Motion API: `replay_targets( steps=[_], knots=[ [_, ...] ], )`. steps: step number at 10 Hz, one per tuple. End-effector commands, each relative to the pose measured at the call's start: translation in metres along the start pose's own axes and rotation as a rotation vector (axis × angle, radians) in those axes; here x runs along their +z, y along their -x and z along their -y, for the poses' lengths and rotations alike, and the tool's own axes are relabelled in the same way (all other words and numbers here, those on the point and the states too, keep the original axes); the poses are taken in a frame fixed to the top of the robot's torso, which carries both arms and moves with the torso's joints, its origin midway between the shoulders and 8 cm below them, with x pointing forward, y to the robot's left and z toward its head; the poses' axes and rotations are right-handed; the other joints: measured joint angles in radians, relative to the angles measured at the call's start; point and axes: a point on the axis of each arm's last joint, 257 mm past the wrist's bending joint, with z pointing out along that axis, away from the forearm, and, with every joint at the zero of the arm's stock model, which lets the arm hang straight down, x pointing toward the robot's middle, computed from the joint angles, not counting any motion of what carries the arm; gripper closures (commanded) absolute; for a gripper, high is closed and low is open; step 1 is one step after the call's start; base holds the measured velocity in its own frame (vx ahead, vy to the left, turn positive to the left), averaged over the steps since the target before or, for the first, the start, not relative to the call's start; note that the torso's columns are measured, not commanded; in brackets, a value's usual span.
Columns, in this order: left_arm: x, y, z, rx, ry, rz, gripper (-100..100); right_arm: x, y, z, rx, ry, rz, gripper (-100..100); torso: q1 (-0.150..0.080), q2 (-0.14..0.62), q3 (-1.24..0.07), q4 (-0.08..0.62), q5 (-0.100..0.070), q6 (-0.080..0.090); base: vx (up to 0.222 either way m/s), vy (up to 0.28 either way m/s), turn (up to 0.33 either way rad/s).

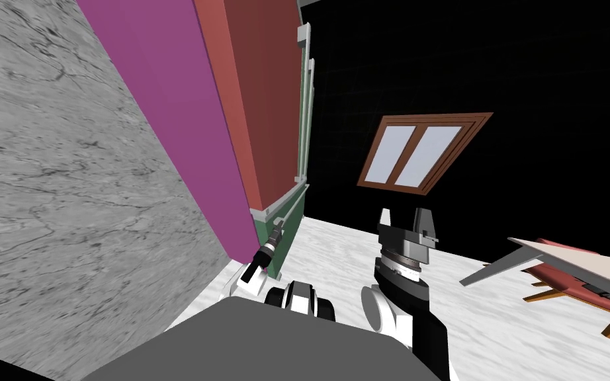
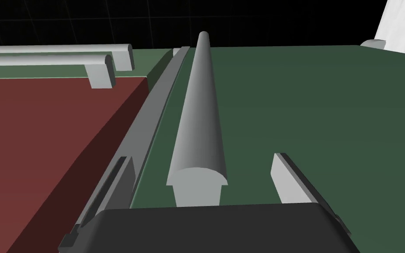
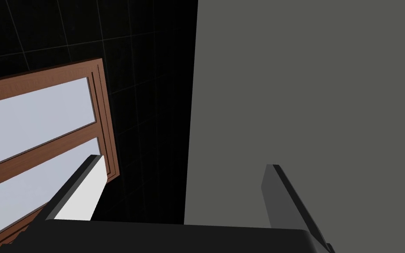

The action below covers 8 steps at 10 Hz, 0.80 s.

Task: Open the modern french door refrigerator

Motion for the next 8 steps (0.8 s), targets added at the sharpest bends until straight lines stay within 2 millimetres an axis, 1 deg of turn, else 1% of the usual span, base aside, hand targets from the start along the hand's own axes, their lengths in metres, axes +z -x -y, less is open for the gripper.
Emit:
replay_targets(
  steps=[1,2,4,5,6,7,8],
  knots=[
    [0.0,0.0,0.0,0.0,0.0,0.0,100,0.0,0.0,0.0,0.0,0.0,0.0,0,-0.002,0.001,0.001,0.0,-0.001,0.0,0.003,0.01,0.001],
    [0.001,-0.003,0.001,-0.003,-0.001,0.0,100,0.0,0.0,0.0,0.0,0.0,0.0,0,0.001,0.001,0.001,0.0,0.0,0.0,-0.046,-0.099,0.009],
    [0.001,-0.006,0.002,-0.006,-0.001,-0.001,100,0.0,0.0,0.0,0.001,0.0,0.0,0,-0.002,0.001,0.001,-0.002,0.0,0.0,-0.016,-0.192,0.004],
    [0.001,-0.008,0.003,-0.008,-0.001,-0.001,100,0.0,0.0,0.0,0.001,0.0,0.0,0,0.0,-0.002,-0.001,-0.001,0.0,0.001,-0.033,-0.202,0.009],
    [0.001,-0.006,0.002,-0.007,-0.001,0.0,100,0.0,0.0,0.0,0.001,0.0,0.0,0,0.004,-0.002,-0.001,0.0,0.001,0.001,-0.027,-0.096,-0.007],
    [0.001,-0.011,0.001,-0.01,0.002,-0.002,100,0.0,0.0,0.0,0.0,0.0,0.0,0,0.012,-0.002,-0.001,0.001,0.002,-0.001,-0.006,-0.124,0.002],
    [0.001,-0.011,0.001,-0.01,0.002,-0.002,100,0.0,0.0,0.0,0.0,0.0,0.0,0,0.009,-0.002,-0.001,0.0,0.002,0.0,-0.027,-0.154,0.012]
  ],
)
